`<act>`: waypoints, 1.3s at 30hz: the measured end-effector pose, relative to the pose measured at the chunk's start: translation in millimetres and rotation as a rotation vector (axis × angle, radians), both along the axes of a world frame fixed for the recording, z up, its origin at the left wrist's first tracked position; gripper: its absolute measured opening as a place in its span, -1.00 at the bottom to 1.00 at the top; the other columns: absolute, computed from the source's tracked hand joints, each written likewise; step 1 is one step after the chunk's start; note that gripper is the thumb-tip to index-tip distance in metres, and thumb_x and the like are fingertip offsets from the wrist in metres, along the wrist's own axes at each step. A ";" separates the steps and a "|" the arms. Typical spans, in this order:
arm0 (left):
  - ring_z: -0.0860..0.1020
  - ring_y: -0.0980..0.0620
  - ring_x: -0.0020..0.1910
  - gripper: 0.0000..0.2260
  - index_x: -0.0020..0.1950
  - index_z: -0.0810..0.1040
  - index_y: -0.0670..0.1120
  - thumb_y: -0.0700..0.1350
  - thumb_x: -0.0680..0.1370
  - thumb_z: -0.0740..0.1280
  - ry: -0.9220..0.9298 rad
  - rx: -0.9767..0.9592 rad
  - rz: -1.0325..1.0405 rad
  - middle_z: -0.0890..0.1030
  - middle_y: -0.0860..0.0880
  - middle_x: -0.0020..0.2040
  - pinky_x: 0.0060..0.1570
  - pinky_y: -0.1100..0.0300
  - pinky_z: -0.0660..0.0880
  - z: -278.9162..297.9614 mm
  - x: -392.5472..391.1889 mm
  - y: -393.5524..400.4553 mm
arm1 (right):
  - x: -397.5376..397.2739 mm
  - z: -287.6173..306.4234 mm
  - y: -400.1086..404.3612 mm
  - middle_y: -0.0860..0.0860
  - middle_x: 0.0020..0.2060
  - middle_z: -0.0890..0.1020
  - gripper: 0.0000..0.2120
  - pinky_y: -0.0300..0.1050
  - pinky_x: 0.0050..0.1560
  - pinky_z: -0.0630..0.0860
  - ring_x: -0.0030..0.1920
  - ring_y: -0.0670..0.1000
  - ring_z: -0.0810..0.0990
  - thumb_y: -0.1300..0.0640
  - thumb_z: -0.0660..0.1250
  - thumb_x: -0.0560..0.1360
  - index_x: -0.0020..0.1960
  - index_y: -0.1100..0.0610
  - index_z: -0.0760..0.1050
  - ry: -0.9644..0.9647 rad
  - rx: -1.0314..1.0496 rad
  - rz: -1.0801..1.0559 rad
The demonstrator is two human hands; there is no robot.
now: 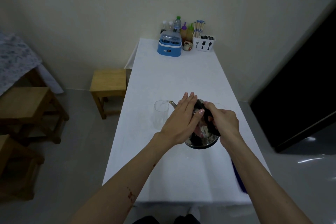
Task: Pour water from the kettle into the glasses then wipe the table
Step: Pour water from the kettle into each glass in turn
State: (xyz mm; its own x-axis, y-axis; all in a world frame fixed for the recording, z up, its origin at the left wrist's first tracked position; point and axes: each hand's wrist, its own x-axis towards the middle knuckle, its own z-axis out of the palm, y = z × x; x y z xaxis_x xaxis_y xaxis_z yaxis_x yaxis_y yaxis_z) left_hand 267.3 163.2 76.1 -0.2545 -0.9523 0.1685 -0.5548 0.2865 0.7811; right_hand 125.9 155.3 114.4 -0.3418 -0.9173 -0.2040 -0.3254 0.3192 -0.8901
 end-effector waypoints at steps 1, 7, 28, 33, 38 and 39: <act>-0.17 0.20 0.56 -0.45 0.59 0.05 -0.08 0.15 0.66 -0.01 0.001 -0.001 0.002 0.02 0.06 0.61 0.53 0.18 -0.12 -0.4 -0.2 -0.6 | 0.2 0.3 -0.3 0.07 -0.27 0.69 -0.53 0.06 0.01 0.60 -0.13 0.09 0.66 -0.24 0.43 0.39 -0.21 0.21 0.67 0.001 0.001 0.000; -0.16 0.17 0.57 -0.45 0.59 0.06 -0.10 0.14 0.67 -0.01 0.000 -0.012 0.004 0.03 0.02 0.61 0.55 0.10 -0.10 -0.8 0.3 -3.4 | 0.0 1.5 -1.4 0.03 -0.32 0.67 -0.53 0.03 -0.01 0.60 -0.21 0.06 0.63 -0.24 0.44 0.37 -0.23 0.21 0.67 -0.021 0.002 0.002; -0.16 0.14 0.57 -0.44 0.59 0.04 -0.11 0.13 0.67 0.00 -0.010 0.014 -0.002 0.01 0.01 0.61 0.55 0.08 -0.13 0.2 2.0 -6.6 | 3.3 1.1 -5.1 0.04 -0.31 0.67 -0.54 0.05 -0.01 0.60 -0.21 0.06 0.63 -0.25 0.43 0.38 -0.23 0.19 0.67 0.000 0.005 0.005; -0.16 0.15 0.57 -0.45 0.59 0.04 -0.11 0.13 0.67 -0.01 0.007 0.025 -0.005 0.01 0.01 0.61 0.55 0.07 -0.12 1.0 0.7 -5.5 | 3.4 3.2 -3.5 0.05 -0.29 0.68 -0.56 0.06 0.02 0.60 -0.17 0.06 0.64 -0.24 0.43 0.39 -0.22 0.18 0.67 0.012 -0.004 0.008; -0.16 0.16 0.57 -0.44 0.59 0.05 -0.11 0.15 0.67 -0.02 0.047 0.045 -0.009 0.02 0.02 0.61 0.55 0.05 -0.08 3.3 0.8 -3.7 | 2.1 3.5 -3.0 0.04 -0.33 0.67 -0.53 0.06 0.01 0.59 -0.18 0.07 0.65 -0.25 0.44 0.36 -0.24 0.20 0.67 0.013 -0.002 -0.003; -0.16 0.16 0.57 -0.44 0.59 0.05 -0.11 0.15 0.67 -0.02 0.049 0.047 -0.008 0.02 0.02 0.61 0.55 0.05 -0.08 3.4 0.8 -3.7 | 2.2 3.5 -3.1 0.03 -0.33 0.67 -0.53 0.05 0.01 0.59 -0.17 0.07 0.65 -0.26 0.44 0.36 -0.25 0.20 0.67 0.012 0.000 -0.003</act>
